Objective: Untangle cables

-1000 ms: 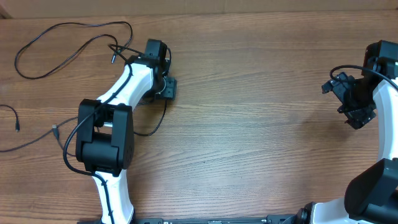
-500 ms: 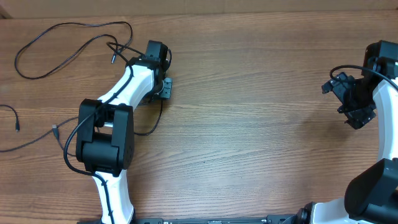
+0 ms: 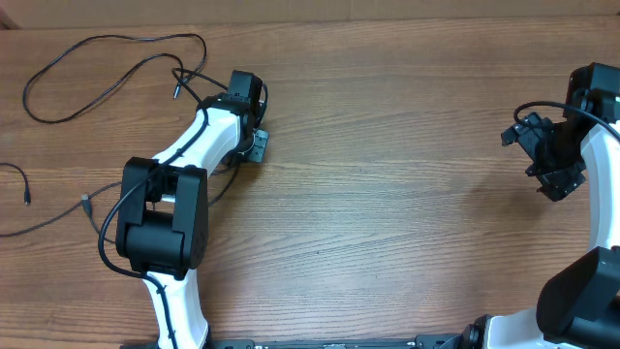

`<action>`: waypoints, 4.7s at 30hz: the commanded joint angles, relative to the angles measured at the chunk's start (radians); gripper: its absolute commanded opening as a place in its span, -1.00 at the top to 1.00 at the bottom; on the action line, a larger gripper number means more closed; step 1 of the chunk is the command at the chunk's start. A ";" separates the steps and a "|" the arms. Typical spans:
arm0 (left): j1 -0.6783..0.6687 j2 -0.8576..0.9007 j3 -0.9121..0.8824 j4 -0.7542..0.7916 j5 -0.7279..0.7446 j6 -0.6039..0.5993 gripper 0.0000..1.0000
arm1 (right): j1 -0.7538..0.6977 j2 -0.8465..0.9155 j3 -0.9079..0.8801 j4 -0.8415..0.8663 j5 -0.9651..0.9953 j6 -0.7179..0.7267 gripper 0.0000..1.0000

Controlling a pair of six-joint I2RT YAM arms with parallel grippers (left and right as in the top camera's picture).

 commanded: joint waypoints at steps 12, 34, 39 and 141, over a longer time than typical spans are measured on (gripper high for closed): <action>-0.005 0.029 0.013 -0.022 -0.083 0.111 0.92 | 0.002 0.003 0.027 0.002 0.007 0.003 -1.00; -0.006 -0.123 0.535 -0.513 0.029 -0.204 -0.99 | 0.002 0.003 0.027 0.002 0.007 0.003 -1.00; -0.006 -0.253 0.607 -0.589 0.180 -0.205 -0.99 | 0.002 0.003 0.027 0.002 0.007 0.003 -1.00; 0.218 -2.089 -1.430 0.728 0.130 -0.260 -0.99 | 0.002 0.003 0.027 0.002 0.007 0.003 -1.00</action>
